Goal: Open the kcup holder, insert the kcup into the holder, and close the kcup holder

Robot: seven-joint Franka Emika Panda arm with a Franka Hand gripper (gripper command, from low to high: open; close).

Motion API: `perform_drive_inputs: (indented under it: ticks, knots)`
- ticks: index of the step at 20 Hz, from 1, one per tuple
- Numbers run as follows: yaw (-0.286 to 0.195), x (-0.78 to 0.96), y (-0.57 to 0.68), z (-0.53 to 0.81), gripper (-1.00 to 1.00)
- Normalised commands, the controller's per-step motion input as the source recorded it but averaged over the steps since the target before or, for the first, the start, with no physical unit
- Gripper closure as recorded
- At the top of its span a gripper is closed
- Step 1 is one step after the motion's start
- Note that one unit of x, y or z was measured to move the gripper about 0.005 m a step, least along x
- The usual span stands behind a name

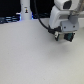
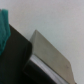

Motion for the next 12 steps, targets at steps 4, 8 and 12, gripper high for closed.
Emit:
perform_drive_inputs:
  ticks: [4, 8, 12]
  knots:
    - [0.063, -0.88, 0.44, 0.01, -1.0]
    - [0.067, -0.83, 0.43, 0.0, -1.0]
    - [0.076, -0.84, 0.39, -0.01, -1.0]
